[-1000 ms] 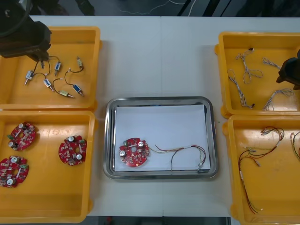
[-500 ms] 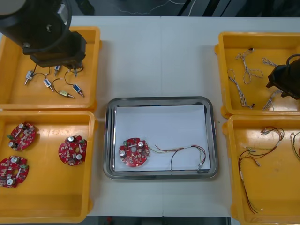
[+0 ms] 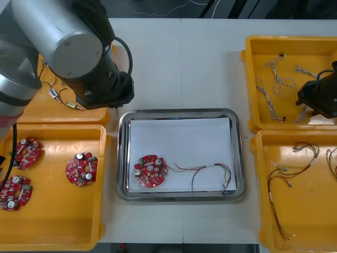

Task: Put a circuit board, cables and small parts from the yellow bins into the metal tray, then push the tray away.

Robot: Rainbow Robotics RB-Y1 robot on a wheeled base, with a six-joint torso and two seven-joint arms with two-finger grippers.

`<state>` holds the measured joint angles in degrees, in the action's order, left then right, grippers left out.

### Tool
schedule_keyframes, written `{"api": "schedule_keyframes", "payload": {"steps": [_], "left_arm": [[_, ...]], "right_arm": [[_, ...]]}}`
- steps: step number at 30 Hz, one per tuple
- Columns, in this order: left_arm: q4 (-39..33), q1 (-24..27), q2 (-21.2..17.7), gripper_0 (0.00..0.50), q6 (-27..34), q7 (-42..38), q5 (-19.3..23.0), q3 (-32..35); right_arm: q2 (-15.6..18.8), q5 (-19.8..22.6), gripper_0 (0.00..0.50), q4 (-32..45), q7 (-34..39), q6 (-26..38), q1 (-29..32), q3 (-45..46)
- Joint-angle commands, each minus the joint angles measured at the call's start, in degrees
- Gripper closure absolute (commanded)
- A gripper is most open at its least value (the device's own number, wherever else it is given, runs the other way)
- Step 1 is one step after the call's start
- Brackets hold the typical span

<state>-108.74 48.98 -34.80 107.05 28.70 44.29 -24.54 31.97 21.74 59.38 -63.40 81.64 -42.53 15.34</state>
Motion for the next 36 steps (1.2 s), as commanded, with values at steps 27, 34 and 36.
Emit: {"api": "schedule_keyframes", "payload": {"steps": [27,34,36], "left_arm": [[-1.6,-5.6,2.2,0.5,-13.9,-8.3,-8.8,-19.0],[-1.3,-7.4,2.2,0.5,-16.7,-8.9,-11.1,-20.9],[-0.7,-7.4,2.2,0.499,-17.2,-9.1,-11.2,-21.2]], "right_arm": [[0.0,3.0,0.5,3.2,2.3,0.6,2.0,0.4],[1.1,2.6,0.5,10.3,2.1,10.8,1.0,2.6],[1.4,2.6,0.5,12.4,2.1,13.4,1.0,3.1]]}}
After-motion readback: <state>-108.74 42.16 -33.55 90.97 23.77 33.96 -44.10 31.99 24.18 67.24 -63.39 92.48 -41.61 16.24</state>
